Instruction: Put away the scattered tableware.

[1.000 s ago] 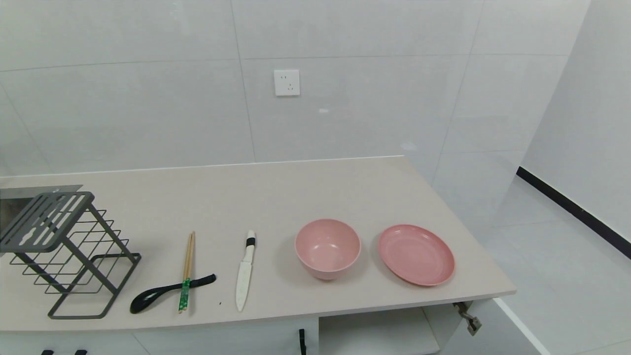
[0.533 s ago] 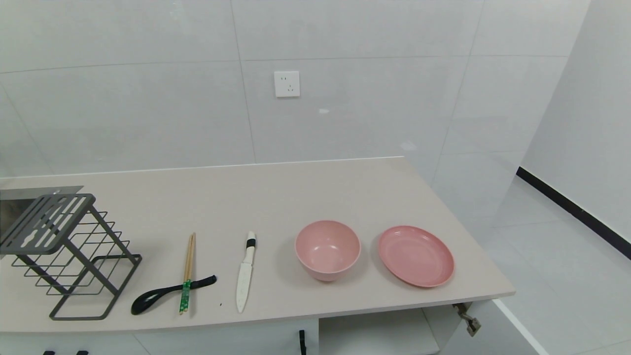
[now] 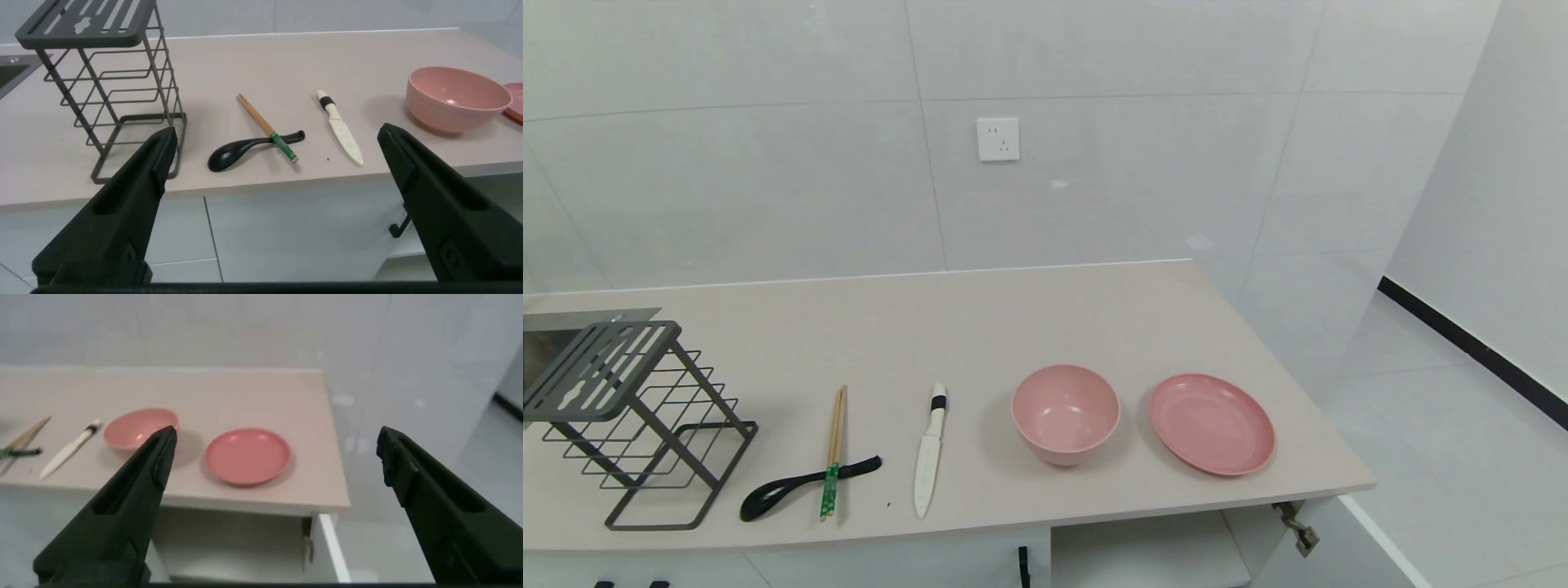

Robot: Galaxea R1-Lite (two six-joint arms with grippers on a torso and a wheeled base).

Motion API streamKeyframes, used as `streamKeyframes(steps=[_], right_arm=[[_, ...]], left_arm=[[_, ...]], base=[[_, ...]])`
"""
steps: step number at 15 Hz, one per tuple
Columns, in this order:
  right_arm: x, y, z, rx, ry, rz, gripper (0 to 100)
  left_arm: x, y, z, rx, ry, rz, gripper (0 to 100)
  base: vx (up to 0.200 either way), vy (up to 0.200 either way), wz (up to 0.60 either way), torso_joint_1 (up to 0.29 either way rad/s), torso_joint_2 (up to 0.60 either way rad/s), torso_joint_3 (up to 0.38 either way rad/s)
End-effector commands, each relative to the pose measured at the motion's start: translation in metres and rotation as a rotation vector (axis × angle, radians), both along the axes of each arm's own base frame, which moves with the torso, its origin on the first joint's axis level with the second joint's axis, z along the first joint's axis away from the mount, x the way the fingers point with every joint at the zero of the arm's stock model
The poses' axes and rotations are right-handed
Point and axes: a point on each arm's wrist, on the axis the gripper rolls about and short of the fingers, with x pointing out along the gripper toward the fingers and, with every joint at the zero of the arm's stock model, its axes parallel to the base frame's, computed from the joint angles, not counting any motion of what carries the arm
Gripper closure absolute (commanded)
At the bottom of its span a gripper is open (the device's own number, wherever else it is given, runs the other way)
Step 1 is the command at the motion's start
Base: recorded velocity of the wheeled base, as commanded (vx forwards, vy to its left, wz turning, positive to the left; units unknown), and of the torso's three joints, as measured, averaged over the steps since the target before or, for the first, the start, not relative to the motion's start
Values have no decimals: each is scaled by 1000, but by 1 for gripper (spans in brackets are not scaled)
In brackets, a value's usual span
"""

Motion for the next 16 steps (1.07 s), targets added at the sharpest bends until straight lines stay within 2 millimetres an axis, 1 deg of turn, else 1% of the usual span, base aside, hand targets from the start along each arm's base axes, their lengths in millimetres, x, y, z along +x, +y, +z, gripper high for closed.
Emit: streamKeyframes(steps=[1,3,4,7,9,12,13,14,16], right_arm=[[63,12,22,-46,316,139,0],[77,15,20,-58,364,151,0],[88,17,14,-85,416,151,0],[111,20,5,-104,535,147,0],[132,23,-4,-107,598,138,0],[164,17,-17,-95,614,81,0],[172,16,-19,-83,606,91,0],[174,17,-19,-77,606,106,0],[188,18,-32,-63,660,142,0]], left_arm=[[0,0,0,0,0,-1,0],[0,0,0,-2,2,-1,0],[0,0,0,-2,0,-1,0],[0,0,0,-3,0,0,0],[0,0,0,-3,0,-1,0],[0,0,0,-5,0,0,0],[0,0,0,-3,0,-1,0],[0,0,0,-3,2,0,0],[0,0,0,-3,0,0,0]], base=[[0,0,0,0,0,0],[0,0,0,0,0,0],[0,0,0,0,0,0],[0,0,0,0,0,0],[0,0,0,0,0,0],[0,0,0,0,0,0],[0,0,0,0,0,0],[0,0,0,0,0,0],[0,0,0,0,0,0]])
